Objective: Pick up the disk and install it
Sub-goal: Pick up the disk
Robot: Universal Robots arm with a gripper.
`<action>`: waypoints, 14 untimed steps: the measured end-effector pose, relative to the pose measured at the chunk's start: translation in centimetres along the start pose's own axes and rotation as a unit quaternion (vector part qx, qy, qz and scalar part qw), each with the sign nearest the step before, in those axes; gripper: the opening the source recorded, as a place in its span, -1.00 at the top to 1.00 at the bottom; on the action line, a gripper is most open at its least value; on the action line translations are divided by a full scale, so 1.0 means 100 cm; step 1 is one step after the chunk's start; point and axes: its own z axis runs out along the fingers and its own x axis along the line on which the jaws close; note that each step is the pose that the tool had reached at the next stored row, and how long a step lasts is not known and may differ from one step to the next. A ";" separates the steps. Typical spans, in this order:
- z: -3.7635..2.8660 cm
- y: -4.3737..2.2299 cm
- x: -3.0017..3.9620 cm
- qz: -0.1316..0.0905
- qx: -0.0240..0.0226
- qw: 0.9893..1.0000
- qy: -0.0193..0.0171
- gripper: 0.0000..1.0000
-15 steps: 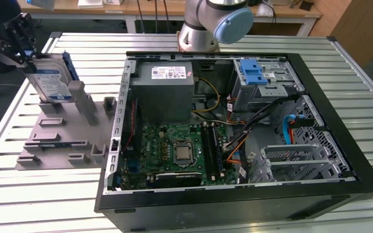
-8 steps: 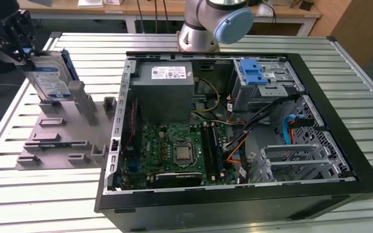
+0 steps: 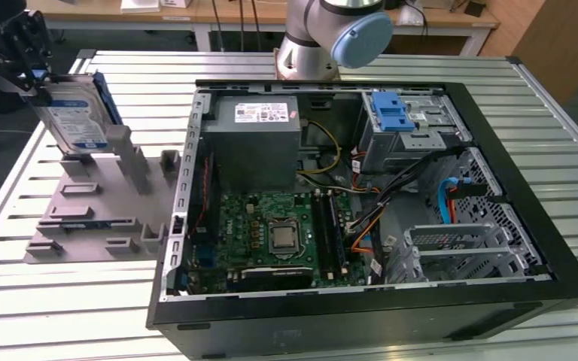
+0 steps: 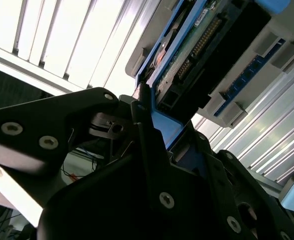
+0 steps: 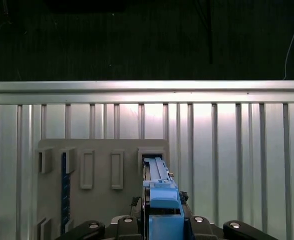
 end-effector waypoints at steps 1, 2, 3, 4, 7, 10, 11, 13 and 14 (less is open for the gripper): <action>-0.0011 0.0000 0.0000 0.000 0.000 1.000 0.000 0.27; -0.0019 0.0000 0.0000 0.000 0.000 1.000 0.000 0.27; -0.0028 0.0000 0.0000 0.000 0.000 1.000 0.000 0.27; -0.0037 0.0001 0.0000 0.000 0.000 1.000 0.000 0.27; -0.0063 0.0001 -0.0001 0.000 0.000 1.000 0.000 0.27; -0.0091 0.0002 -0.0001 0.000 0.000 1.000 0.000 0.27; -0.0100 0.0003 -0.0001 0.000 0.000 1.000 0.000 0.27; -0.0116 0.0003 -0.0001 0.000 0.000 1.000 0.000 0.27; -0.0122 0.0003 -0.0001 0.000 0.001 1.000 0.000 0.27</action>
